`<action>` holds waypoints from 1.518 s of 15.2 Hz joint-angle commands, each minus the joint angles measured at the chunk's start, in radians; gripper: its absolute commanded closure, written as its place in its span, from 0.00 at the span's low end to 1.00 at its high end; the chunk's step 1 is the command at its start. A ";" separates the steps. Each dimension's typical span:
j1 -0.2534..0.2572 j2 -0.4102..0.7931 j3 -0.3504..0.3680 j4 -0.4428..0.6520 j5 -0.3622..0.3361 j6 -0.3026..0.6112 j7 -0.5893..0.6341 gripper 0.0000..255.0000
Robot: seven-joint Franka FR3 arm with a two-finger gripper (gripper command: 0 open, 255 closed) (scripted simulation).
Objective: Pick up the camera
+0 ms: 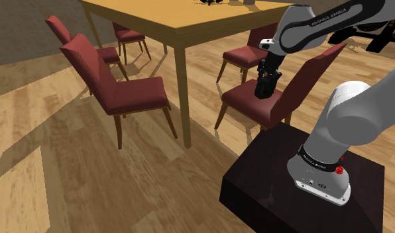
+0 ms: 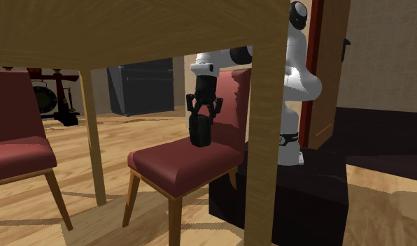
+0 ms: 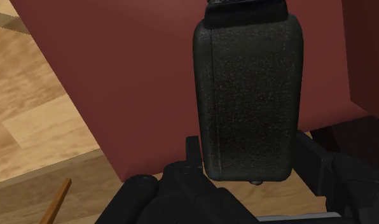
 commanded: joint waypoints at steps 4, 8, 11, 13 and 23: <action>0.006 0.019 -0.021 -0.014 0.013 -0.007 -0.005 1.00; -0.006 0.003 -0.012 -0.036 0.003 -0.005 0.003 1.00; -0.014 -0.030 0.012 -0.015 0.009 -0.059 0.008 1.00; -0.018 -0.049 0.028 0.000 0.014 -0.093 0.011 1.00; -0.023 -0.122 0.094 0.088 0.043 -0.254 0.023 1.00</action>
